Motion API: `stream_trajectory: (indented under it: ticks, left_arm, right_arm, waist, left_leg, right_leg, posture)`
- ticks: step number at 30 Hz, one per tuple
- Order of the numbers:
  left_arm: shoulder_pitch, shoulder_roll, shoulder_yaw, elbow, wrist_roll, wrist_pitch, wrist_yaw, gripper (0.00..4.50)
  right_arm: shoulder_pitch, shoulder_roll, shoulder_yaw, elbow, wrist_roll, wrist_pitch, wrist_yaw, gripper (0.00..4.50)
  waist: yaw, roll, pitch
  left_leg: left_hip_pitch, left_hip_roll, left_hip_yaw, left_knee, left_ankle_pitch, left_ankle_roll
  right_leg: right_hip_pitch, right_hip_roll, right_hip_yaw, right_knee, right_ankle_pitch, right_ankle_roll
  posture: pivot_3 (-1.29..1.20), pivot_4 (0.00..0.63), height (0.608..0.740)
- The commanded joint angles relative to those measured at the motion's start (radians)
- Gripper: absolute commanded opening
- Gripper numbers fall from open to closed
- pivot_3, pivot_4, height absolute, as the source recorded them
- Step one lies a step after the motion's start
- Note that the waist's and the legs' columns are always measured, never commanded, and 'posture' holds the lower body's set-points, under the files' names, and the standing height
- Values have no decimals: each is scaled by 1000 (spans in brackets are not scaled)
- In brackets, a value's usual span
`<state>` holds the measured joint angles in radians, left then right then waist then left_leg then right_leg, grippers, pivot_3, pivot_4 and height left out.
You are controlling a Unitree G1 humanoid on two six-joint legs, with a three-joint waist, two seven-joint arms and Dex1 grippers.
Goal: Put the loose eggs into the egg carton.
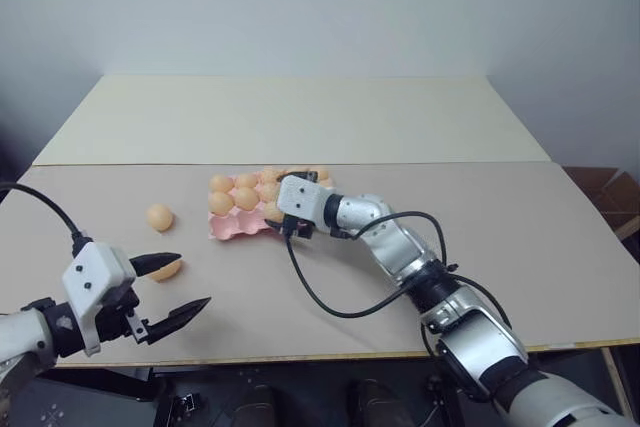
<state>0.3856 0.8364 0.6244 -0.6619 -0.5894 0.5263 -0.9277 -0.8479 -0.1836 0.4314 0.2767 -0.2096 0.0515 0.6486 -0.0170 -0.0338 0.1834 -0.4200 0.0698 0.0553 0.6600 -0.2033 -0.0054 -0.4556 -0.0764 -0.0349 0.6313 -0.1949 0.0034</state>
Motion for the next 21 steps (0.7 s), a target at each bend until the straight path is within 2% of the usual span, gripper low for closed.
stream_trajectory:
  ticks: [1, 5, 8, 13, 16, 21]
  left_arm:
    - [25, -3, 56, -24, 7, -19, -2, 4500]
    - [82, -16, 131, -14, 20, -24, -12, 4500]
    - [108, -27, 186, 5, 26, -32, -13, 4500]
    - [140, -26, 334, 21, -11, 62, 9, 4500]
    - [211, -42, 415, 28, 2, 64, -26, 4500]
    - [237, -41, 445, 68, 24, 49, -21, 4500]
  right_arm:
    - [49, -68, -81, -213, 84, 47, 80, 4460]
    - [158, -234, -200, -451, 248, 172, 234, 4460]
    - [211, -342, -260, -542, 334, 229, 309, 4460]
    - [307, -526, -354, -637, 459, 319, 435, 4460]
    - [388, -614, -422, -674, 541, 338, 496, 4460]
    - [480, -690, -456, -677, 554, 316, 515, 4460]
  waist:
    - [4, 0, 0]
    - [8, 0, 0]
    - [7, -1, 0]
    - [3, -1, 0]
    - [2, -1, 0]
    - [5, -1, -1]
  left_leg:
    - [0, 0, 0, 0, 0, 0]
    - [-2, -1, 0, 0, 0, 0]
    - [-2, -1, 1, 0, 0, 0]
    - [0, 1, 0, 0, 0, 0]
    - [1, 1, 1, 0, 0, 0]
    - [1, 0, 2, 0, -1, -2]
  right_leg:
    - [0, 0, 0, 0, 0, 0]
    - [0, -1, 0, -3, 0, 0]
    - [0, -1, 0, -3, -1, -1]
    - [0, 1, -1, -1, -3, -5]
    - [-1, 0, 0, -1, -3, -5]
    - [0, -1, 1, -2, -4, -5]
  posture:
    - [0, 150, 740]
    - [0, 150, 740]
    - [0, 150, 740]
    - [0, 150, 740]
    - [0, 150, 740]
    - [0, 150, 740]
